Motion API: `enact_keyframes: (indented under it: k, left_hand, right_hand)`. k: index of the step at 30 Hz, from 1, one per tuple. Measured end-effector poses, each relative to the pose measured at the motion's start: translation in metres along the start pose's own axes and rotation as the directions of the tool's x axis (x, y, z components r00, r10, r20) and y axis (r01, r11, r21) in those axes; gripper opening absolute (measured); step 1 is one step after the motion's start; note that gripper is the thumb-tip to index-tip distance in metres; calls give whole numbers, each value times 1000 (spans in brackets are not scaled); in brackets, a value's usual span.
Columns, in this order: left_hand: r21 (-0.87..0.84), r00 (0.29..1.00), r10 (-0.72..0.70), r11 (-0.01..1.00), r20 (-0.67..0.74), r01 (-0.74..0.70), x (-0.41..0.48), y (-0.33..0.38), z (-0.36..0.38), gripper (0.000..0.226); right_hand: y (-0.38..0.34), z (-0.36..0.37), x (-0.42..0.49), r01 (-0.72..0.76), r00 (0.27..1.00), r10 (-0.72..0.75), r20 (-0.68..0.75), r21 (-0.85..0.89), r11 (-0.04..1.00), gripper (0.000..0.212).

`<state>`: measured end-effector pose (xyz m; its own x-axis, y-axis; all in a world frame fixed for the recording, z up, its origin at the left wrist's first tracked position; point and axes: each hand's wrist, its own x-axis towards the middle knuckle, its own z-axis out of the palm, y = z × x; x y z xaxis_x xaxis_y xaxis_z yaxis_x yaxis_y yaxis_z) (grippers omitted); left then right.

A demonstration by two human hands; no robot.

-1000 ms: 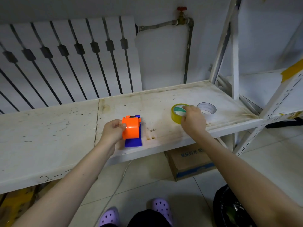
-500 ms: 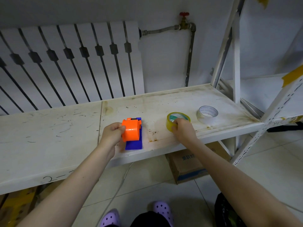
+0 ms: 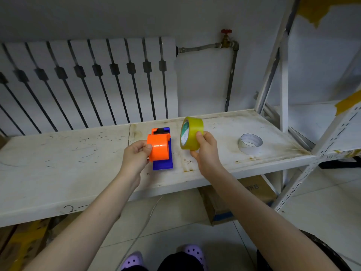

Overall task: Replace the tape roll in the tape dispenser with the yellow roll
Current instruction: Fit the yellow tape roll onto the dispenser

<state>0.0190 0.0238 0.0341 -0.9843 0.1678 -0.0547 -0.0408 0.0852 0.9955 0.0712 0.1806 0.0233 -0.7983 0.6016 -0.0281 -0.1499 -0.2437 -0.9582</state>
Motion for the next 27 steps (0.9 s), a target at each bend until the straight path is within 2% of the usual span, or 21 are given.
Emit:
enact_keyframes:
  k: [2,6,13,22,27]
  left_hand:
    - [-5,1000,31,999,-3,-31,-3,1,0,21]
    - [-12,996,81,997,-38,-82,-6,1,-4,9]
    - [2,987,158,987,-33,-158,-11,3,-5,10]
    - [-15,982,180,983,-66,-181,-14,2,-12,10]
    - [-12,986,165,986,-34,-165,-14,-3,-8,9]
  right_hand:
    - [0,7,-5,-4,1000,4,5,-10,1000,15]
    - [3,12,-11,2,999,0,37,-47,999,18]
    - [10,25,-26,-6,990,15,141,-65,998,12]
    - [19,34,-32,9,990,6,141,-102,995,14]
    - [23,39,-37,26,986,-2,169,-141,990,14]
